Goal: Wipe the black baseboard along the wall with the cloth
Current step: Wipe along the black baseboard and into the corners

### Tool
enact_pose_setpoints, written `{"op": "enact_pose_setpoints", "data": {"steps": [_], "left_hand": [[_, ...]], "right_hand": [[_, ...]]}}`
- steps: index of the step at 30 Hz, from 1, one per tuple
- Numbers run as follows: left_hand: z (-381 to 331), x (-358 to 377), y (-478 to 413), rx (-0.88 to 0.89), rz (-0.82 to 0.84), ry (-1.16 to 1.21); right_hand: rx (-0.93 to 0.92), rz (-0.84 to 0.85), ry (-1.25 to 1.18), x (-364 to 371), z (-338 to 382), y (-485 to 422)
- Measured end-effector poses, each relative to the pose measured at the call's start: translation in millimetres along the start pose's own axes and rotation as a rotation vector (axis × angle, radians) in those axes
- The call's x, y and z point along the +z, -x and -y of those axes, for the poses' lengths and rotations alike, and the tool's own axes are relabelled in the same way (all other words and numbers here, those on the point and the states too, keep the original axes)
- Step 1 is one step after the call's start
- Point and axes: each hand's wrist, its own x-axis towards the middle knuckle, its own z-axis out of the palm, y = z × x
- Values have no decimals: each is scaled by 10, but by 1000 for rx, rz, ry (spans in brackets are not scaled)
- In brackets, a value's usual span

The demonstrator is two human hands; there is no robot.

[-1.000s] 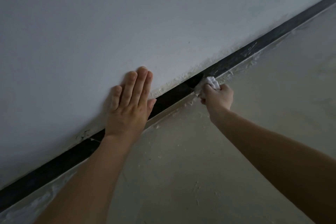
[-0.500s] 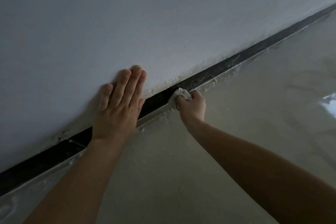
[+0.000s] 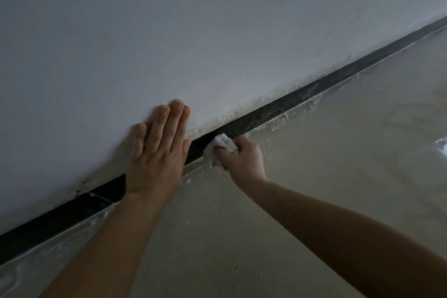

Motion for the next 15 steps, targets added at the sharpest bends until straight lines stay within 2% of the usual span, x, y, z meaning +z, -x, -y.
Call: {"op": "enact_pose_setpoints", "data": {"steps": [4, 10, 13, 15], "left_hand": [[5, -3, -13, 7, 10, -11], [5, 2, -7, 15, 29, -45], [18, 3, -8, 23, 23, -47], [22, 0, -15, 23, 22, -35]], "right_hand": [[-13, -87, 4, -107, 5, -190], [139, -243, -26, -385, -187, -518], [231, -356, -136, -461, -243, -528], [189, -278, -156, -432, -244, -390]]}}
